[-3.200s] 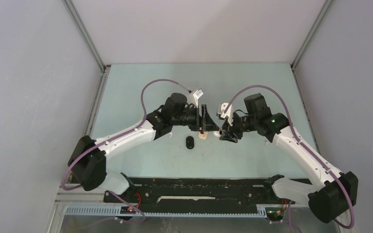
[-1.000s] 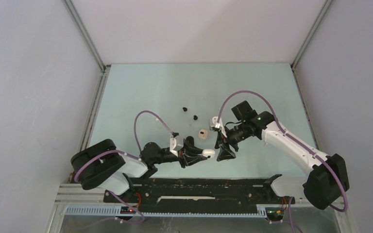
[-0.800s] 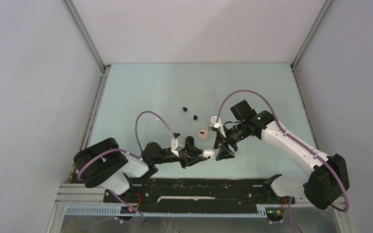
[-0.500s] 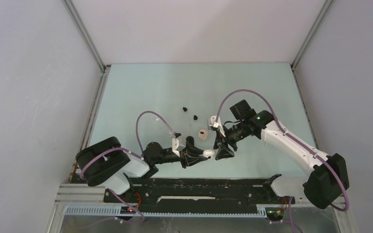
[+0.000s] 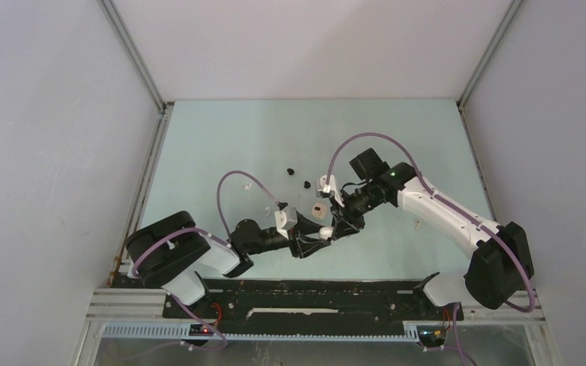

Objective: Insert the wireless bluetooth earbuds into the charging case
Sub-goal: Pick up the charging case at the center of the board, then open the charging case.

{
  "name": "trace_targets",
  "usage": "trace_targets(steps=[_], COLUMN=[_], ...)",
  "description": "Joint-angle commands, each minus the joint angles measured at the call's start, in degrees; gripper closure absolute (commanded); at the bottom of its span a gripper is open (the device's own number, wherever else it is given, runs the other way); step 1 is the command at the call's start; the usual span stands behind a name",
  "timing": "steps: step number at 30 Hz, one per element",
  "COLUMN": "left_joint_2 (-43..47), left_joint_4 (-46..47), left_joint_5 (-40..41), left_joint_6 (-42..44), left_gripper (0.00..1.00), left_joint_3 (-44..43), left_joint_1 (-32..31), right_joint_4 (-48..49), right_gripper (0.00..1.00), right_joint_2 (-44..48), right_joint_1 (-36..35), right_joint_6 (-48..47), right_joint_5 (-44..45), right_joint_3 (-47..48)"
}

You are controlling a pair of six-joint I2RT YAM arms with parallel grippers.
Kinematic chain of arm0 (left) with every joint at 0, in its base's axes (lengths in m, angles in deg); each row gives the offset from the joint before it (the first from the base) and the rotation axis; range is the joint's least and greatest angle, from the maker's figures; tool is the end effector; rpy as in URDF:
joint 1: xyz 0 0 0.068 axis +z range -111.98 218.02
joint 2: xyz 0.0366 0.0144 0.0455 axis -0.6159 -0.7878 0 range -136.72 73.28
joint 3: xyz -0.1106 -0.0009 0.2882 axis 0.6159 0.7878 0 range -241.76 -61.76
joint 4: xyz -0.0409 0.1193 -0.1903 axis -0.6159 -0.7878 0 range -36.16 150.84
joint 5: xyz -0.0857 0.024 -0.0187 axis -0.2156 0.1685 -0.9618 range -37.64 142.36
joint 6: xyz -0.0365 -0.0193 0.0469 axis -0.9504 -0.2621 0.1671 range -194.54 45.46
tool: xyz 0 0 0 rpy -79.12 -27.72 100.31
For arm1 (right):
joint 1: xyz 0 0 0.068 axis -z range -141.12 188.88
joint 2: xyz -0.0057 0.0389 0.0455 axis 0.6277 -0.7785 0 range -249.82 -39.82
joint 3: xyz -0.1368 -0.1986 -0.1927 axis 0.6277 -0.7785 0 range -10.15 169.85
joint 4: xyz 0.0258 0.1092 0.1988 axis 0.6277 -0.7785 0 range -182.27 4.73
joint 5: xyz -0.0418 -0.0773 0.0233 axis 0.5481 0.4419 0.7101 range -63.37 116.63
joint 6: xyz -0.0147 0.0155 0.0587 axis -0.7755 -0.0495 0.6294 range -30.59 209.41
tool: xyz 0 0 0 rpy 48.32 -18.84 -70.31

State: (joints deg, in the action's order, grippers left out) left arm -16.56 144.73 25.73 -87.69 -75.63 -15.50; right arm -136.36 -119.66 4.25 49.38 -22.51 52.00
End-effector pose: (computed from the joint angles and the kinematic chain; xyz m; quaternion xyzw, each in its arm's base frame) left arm 0.1276 -0.2085 0.2420 0.3835 0.5397 -0.5297 0.5302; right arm 0.1627 0.1561 0.3053 -0.6029 0.6644 0.4004 0.1866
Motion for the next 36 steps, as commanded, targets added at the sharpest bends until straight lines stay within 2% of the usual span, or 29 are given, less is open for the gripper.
trace_targets(steps=[1, 12, 17, 20, 26, 32, 36], left_joint_2=[-0.1, -3.1, -4.0, -4.3, -4.2, -4.5, -4.2], left_joint_4=[-0.8, 3.6, 5.3, 6.7, 7.2, 7.2, 7.2], left_joint_5=[3.3, 0.5, -1.3, -2.0, -2.2, -3.0, -2.9], left_joint_6=[2.2, 0.0, -1.8, -2.5, -3.2, -3.6, -3.5], left_gripper=[0.44, 0.46, 0.58, 0.62, 0.55, 0.59, 0.58], left_joint_3=[-2.3, -2.7, -3.0, -2.8, -2.7, -3.1, -2.9], left_joint_1=[-0.3, -0.1, 0.4, 0.7, 0.9, 0.9, 0.9], right_joint_4=[1.4, 0.5, 0.0, -0.2, 0.2, 0.5, 0.5], right_gripper=[0.86, 0.87, 0.87, 0.87, 0.86, 0.86, 0.85], right_joint_2=[0.2, 3.3, 4.1, 3.8, 2.9, 2.1, 1.6], right_joint_1=[-0.7, -2.6, -2.5, -2.6, -2.6, -2.6, -2.8], right_joint_6=[-1.2, -1.3, -0.9, -0.7, -0.3, 0.0, 0.0], right_joint_5=[2.5, 5.9, 5.9, 5.6, 5.2, 4.9, 4.8], right_joint_3=[3.2, 3.3, 3.3, 3.4, 3.4, 3.4, 3.4])
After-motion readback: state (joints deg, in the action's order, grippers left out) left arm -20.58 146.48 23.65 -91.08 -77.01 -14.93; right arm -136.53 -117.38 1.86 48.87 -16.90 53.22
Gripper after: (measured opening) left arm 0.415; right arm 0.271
